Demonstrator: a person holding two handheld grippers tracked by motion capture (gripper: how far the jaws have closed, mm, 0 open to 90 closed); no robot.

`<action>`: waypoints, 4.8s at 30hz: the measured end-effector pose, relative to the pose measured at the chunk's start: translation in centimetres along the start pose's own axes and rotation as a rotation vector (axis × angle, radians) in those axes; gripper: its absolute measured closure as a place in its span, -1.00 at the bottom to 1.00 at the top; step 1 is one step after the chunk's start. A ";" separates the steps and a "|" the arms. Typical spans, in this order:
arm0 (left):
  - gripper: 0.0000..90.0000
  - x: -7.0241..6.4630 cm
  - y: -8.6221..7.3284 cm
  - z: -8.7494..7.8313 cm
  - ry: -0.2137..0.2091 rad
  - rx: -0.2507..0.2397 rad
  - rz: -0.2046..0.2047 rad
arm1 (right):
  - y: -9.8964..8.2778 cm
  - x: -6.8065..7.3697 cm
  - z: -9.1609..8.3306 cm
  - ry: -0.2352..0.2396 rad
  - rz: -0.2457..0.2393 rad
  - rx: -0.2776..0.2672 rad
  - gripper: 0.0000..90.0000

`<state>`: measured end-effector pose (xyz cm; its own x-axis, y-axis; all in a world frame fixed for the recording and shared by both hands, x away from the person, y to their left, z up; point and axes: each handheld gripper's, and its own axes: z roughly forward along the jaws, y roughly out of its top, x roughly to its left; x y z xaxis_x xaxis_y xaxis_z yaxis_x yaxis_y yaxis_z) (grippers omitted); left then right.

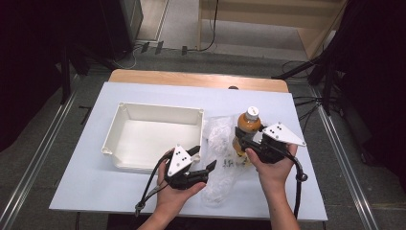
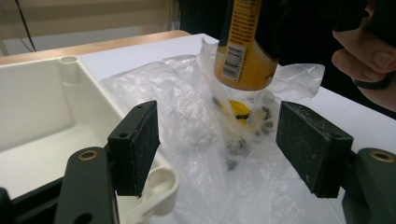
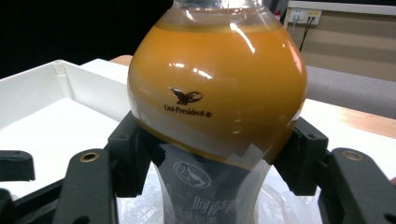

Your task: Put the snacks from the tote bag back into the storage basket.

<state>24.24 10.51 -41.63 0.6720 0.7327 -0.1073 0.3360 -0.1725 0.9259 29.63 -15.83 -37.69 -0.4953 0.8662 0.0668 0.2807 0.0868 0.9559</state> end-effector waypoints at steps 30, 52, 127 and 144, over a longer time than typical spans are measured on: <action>-0.49 5.9 -2.6 -6.0 0.132 -0.037 0.002 | -0.8 1.1 1.3 0.015 -0.022 0.032 -0.17; -0.62 9.0 -2.9 -9.3 0.237 -0.068 -0.040 | -0.5 2.7 2.7 0.050 -0.051 0.045 -0.17; -0.61 11.1 -5.3 -15.5 0.316 -0.088 -0.091 | 4.2 8.0 7.0 0.197 -0.075 -0.004 -0.17; -0.61 11.1 -5.1 -15.6 0.307 -0.103 -0.098 | 4.1 8.9 8.2 0.215 -0.082 0.004 -0.17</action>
<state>19.72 29.80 -41.90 0.4047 0.9091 -0.0984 0.3099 -0.0351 0.9501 33.13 -3.70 -35.48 -0.6802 0.7314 0.0489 0.2351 0.1545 0.9596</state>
